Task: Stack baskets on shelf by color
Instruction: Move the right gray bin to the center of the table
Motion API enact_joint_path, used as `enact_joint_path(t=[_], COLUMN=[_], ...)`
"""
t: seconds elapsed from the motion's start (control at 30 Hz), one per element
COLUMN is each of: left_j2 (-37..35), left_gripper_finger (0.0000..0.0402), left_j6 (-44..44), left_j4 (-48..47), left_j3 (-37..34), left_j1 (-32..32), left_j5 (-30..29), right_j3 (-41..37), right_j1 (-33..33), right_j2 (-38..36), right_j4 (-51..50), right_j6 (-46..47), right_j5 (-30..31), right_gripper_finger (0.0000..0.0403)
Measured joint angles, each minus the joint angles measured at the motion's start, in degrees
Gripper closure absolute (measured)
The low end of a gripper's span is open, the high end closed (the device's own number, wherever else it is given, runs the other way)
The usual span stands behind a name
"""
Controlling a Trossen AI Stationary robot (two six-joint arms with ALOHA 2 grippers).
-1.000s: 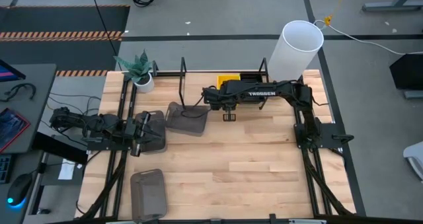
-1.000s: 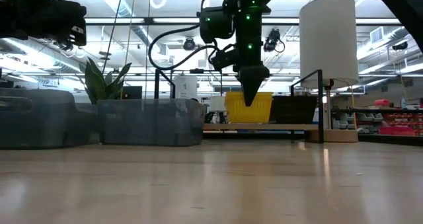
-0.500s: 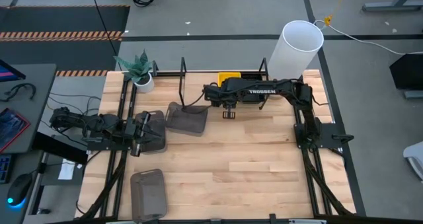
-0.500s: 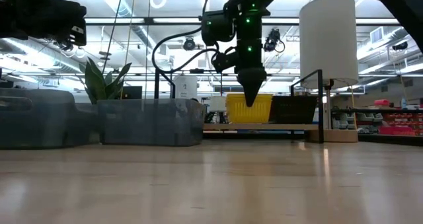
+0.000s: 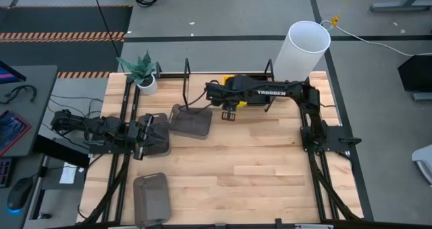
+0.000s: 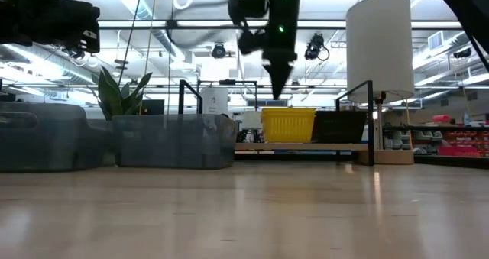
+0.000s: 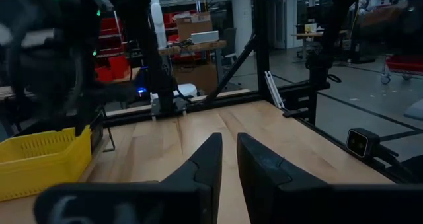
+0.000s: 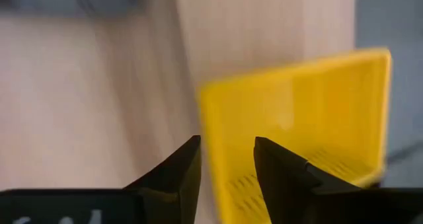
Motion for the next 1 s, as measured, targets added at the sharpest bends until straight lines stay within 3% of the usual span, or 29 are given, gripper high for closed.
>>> enact_joint_path(t=[0.27,0.67,0.77,1.0], left_j2=[0.0,0.0,0.0,0.0], left_gripper_finger=[0.034,0.034,0.0343,0.034], left_j6=[0.0,0.0,0.0,0.0], left_j4=[0.0,0.0,0.0,0.0], left_j3=[0.0,0.0,0.0,0.0], left_j1=[0.0,0.0,0.0,0.0], left_j5=[0.0,0.0,0.0,0.0], right_j3=[0.2,-16.0,-17.4,-13.8], right_j1=[6.6,10.0,9.4,9.1], right_j2=[0.5,0.8,0.6,0.6], right_j4=[17.3,45.0,44.2,28.0], right_j6=[2.0,3.2,4.2,7.1], right_j5=[-3.8,-6.6,-7.6,-8.3], right_gripper_finger=[0.0247,0.0249,0.0249,0.0249])
